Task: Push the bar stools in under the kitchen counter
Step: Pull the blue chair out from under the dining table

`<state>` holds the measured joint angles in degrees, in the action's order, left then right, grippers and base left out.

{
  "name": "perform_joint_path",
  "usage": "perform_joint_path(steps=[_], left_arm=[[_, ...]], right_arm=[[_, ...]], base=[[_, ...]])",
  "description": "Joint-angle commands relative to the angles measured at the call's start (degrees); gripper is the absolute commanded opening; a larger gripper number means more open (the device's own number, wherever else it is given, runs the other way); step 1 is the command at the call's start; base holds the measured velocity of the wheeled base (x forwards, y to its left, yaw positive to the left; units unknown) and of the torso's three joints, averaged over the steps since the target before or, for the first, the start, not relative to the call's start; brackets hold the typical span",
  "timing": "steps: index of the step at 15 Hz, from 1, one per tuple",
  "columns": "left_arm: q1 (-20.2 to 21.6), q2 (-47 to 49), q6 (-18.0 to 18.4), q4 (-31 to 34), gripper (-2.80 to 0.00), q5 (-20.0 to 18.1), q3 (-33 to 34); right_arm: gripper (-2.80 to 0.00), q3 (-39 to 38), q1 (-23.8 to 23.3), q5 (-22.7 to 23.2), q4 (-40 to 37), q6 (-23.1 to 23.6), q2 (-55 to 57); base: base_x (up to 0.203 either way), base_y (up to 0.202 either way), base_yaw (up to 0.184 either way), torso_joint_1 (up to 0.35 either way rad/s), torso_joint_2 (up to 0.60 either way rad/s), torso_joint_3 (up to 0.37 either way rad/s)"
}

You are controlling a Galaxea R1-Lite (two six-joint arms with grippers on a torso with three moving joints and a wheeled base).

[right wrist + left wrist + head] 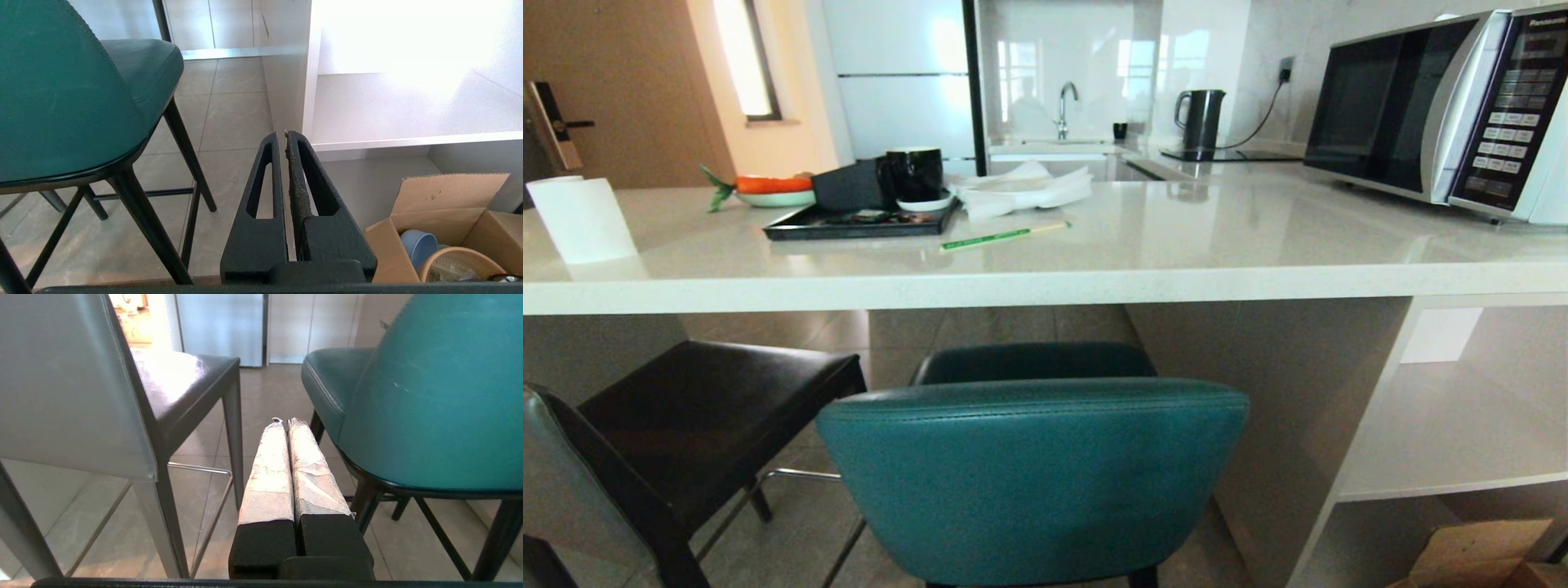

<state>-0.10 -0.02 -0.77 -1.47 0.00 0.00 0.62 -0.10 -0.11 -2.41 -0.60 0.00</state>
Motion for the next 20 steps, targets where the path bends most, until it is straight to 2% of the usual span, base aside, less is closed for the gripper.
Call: perform_joint_path(steps=[1, 7, 10, 17, 20], left_arm=[[0.0, 0.0, 0.0, 0.0, -2.80, 0.0, 0.5], [0.2, 0.0, 0.0, 0.0, -2.80, 0.0, 0.5], [0.3, 0.0, 2.8, 0.4, -2.80, -0.3, 0.5], [0.3, 0.0, 2.8, 0.8, -2.80, -0.2, 0.5], [0.3, 0.0, 3.3, 0.8, -2.80, -0.4, 0.5]], right_arm=[[-2.80, 0.0, 0.0, 0.0, 0.0, 0.0, 0.1], [-2.80, 0.0, 0.0, 0.0, 0.0, 0.1, 0.1], [-2.80, 0.0, 0.0, 0.0, 0.0, 0.1, 0.0], [-2.80, -0.6, 0.1, 0.1, 2.4, 0.7, 0.0], [-2.80, -0.9, 0.1, 0.7, 2.6, 3.7, 0.0]], base=[[0.000, 0.000, 0.000, 0.000, 0.00, 0.000], [0.000, 0.000, 0.000, 0.000, 0.00, 0.000], [0.000, 0.000, 0.000, 0.000, 0.00, 0.000], [0.000, 0.000, 0.000, 0.000, 0.00, 0.000], [0.000, 0.000, 0.000, 0.000, 0.00, 0.000]])
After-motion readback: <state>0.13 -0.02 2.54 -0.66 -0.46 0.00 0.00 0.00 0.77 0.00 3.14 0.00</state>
